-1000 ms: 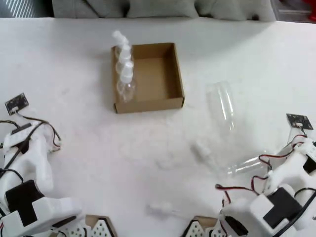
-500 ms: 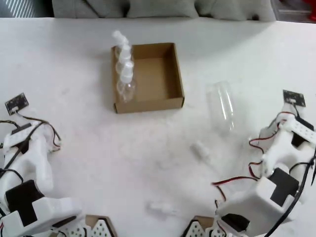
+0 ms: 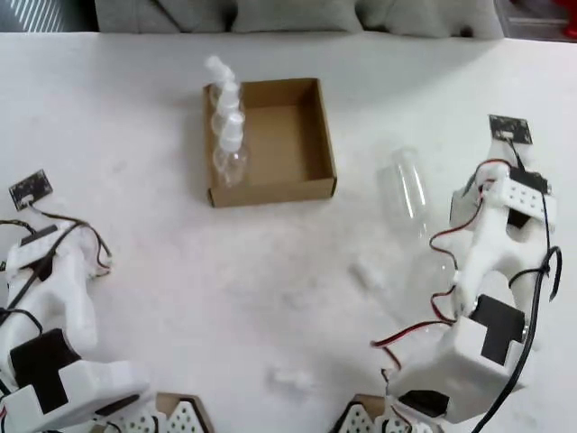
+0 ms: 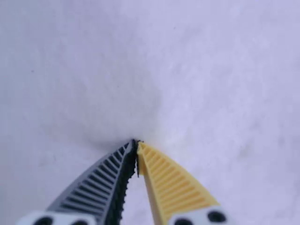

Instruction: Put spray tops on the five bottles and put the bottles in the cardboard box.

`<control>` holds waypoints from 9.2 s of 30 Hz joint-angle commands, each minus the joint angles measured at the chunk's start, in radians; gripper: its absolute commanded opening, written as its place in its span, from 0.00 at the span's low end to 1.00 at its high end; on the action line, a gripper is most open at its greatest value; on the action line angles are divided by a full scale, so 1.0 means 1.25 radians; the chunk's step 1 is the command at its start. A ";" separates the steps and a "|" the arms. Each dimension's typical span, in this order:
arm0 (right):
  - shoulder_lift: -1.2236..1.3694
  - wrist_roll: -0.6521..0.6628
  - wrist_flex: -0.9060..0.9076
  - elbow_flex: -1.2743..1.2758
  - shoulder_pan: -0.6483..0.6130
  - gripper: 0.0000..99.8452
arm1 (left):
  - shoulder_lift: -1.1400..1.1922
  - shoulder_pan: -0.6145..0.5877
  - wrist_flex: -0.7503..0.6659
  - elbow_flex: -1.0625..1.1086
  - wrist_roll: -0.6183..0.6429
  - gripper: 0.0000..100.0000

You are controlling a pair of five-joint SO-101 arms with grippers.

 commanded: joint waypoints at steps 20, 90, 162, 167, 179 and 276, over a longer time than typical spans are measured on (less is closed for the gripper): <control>-0.447 0.149 0.234 0.199 -0.290 0.02 | 0.010 0.001 -0.004 -0.028 -0.012 0.02; 0.074 0.357 0.526 -0.443 0.187 0.02 | 0.010 0.001 -0.006 -0.028 -0.012 0.02; -0.289 0.759 -0.148 0.361 0.703 0.02 | 0.006 -0.002 -0.009 -0.016 -0.012 0.02; -0.218 0.655 -0.293 0.363 0.686 0.02 | 0.006 -0.002 -0.009 -0.016 -0.012 0.02; 0.082 0.520 -0.294 0.069 0.667 0.02 | 0.006 -0.002 -0.009 -0.016 -0.012 0.02; 0.887 -0.750 0.233 -1.351 0.193 0.31 | 0.006 0.001 -0.009 -0.015 -0.039 0.02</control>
